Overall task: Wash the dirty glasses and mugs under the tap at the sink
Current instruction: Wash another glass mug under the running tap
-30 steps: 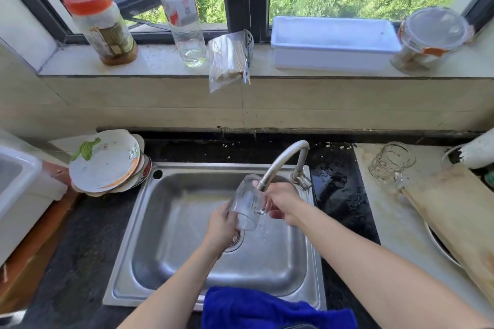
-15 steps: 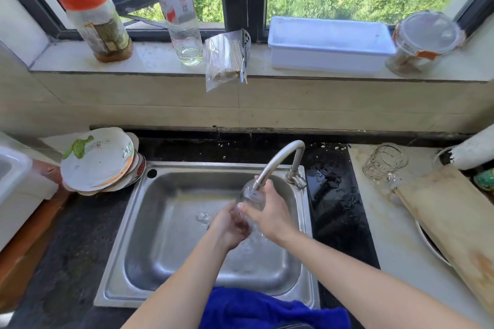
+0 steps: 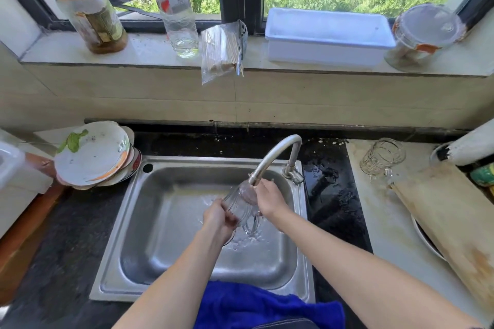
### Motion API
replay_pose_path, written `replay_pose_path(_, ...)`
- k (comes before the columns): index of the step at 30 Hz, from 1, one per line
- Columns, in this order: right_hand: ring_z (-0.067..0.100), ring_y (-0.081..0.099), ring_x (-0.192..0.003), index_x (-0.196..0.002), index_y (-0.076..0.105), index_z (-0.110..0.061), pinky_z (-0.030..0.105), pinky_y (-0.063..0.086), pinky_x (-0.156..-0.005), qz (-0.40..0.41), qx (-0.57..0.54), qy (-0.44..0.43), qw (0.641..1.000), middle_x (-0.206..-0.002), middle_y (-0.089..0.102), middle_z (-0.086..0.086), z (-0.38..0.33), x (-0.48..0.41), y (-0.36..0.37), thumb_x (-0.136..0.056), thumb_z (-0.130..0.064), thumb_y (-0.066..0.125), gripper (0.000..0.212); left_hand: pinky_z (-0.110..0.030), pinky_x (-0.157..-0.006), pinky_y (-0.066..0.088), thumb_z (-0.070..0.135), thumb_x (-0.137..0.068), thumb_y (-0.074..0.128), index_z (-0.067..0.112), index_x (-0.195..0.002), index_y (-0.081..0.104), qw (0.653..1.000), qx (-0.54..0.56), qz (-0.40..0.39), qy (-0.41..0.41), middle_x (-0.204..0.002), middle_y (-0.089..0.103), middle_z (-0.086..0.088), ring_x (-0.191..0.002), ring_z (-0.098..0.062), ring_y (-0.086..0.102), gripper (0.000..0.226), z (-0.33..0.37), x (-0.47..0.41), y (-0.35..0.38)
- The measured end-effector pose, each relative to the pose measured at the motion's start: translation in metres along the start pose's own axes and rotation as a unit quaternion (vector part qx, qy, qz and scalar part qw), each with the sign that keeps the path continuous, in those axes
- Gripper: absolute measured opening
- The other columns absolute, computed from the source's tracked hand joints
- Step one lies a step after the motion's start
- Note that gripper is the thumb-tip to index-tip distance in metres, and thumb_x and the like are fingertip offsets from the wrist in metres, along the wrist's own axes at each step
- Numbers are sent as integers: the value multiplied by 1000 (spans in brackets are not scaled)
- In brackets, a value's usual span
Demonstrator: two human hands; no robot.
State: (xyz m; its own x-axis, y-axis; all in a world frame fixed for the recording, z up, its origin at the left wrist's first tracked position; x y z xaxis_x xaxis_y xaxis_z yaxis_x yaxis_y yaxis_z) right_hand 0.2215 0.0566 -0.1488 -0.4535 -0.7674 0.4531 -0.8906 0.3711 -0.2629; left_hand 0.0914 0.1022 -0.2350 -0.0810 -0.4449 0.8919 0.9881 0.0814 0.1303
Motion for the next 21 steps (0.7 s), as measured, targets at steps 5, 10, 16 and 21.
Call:
replay_pose_path(5,10,59,-105,-115,58,-25,29,50,-80,-19,-79,24,996,-112,63,-11,15,14,4,-92,-50,56,34,-23,-46,32,25,-102,38,15,-64,36,998,64,12,8,-31,28,3,-27,-11,26,39,12,13,6)
replay_pose_path(10,13,62,-88,-95,61,-18,24,53,-61,-31,-103,110,988,-102,64,3,43,19,-11,-89,-44,64,27,-29,-51,42,25,-103,40,11,-67,41,998,50,-47,15,-38,41,-1,-39,-16,40,38,19,33,33)
replay_pose_path(16,20,58,-69,-71,57,-15,24,39,-43,49,-302,217,927,-80,60,6,68,13,-41,-97,-37,54,34,-29,-54,38,16,-86,55,10,-66,54,879,-429,-52,199,-57,51,-7,-49,-22,47,21,51,54,59)
replay_pose_path(21,18,66,-54,-44,46,-20,20,36,-35,-52,-447,303,840,-99,72,22,86,17,-26,-97,-31,51,54,-31,-64,35,18,-89,57,16,-88,51,744,-543,-35,388,-86,57,0,-77,-22,50,7,64,74,86)
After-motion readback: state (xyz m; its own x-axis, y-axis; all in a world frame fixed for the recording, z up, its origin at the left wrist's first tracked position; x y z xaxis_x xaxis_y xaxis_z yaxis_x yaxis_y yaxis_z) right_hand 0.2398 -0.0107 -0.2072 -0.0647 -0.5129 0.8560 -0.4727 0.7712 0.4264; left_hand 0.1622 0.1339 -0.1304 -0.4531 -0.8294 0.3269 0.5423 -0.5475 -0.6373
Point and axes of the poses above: each hand's wrist, its own x-axis away from the middle knuckle, its own y-axis out of the palm, z = x × y, the point moved 7 cm from there along -x, towards the middle knuckle
